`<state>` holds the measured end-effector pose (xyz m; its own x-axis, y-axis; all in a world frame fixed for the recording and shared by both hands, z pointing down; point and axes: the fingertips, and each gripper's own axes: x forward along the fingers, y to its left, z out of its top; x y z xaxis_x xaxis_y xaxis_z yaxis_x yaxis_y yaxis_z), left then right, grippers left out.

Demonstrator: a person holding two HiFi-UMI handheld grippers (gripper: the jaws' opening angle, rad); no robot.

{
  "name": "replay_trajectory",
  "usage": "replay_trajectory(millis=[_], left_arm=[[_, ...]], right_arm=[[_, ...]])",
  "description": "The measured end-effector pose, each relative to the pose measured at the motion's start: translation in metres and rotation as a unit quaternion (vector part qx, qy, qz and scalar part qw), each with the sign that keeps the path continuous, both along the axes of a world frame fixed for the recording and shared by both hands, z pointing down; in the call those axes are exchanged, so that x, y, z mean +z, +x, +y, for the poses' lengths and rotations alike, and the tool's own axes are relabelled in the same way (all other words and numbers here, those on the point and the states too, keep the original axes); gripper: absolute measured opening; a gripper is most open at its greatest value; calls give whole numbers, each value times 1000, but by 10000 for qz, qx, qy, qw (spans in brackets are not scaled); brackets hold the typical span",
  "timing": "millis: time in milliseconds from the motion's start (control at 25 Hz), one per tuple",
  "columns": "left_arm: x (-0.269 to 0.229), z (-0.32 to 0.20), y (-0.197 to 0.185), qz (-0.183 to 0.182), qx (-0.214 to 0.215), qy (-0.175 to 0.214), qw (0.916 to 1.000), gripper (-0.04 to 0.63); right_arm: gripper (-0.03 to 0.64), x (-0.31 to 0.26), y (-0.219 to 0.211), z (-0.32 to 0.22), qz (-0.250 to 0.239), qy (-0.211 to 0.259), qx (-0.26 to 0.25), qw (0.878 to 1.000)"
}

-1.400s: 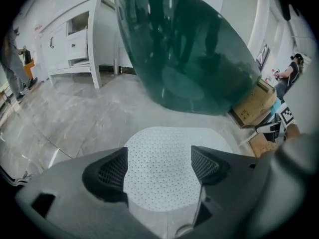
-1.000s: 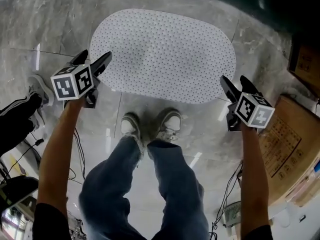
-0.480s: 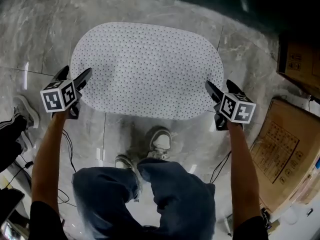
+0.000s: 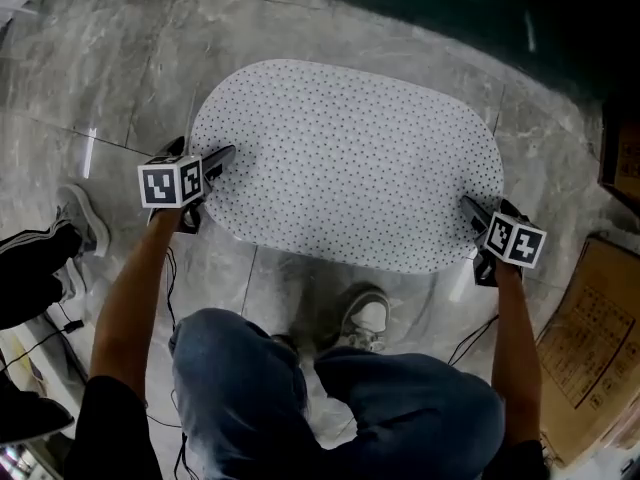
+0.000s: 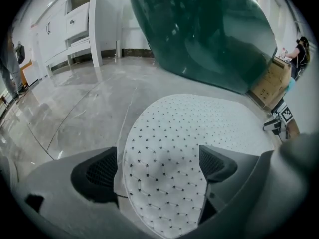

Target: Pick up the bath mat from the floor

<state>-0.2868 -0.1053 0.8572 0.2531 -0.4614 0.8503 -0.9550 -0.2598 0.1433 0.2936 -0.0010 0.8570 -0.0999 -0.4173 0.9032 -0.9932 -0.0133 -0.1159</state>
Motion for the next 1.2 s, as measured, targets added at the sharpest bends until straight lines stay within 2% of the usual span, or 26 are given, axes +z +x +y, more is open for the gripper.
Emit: replay_trajectory(millis=[120, 360, 640, 720, 880, 1080, 1200], left_arm=[[5, 2, -15, -158, -27, -94, 9998, 511], [11, 10, -28, -230, -104, -208, 9995, 511], [11, 11, -21, -320, -86, -227, 9992, 459], [9, 12, -21, -300, -128, -217, 9992, 444], [2, 15, -16, -246, -286, -63, 9993, 332], [3, 17, -11, 55, -491, -30, 9988, 248], [2, 15, -10, 201, -487, -66, 9986, 218]], right_arm=[[462, 2, -4, -5, 80, -15, -12, 10000], [472, 8, -7, -4, 212, -119, 78, 9997], [402, 8, -14, -4, 226, -190, 59, 9995], [339, 6, -20, -3, 209, -207, 28, 9996], [178, 4, -41, -4, 161, -193, -97, 9996], [84, 3, -48, -3, -16, -83, 61, 9999], [51, 3, -54, -4, 17, -79, 82, 9999]])
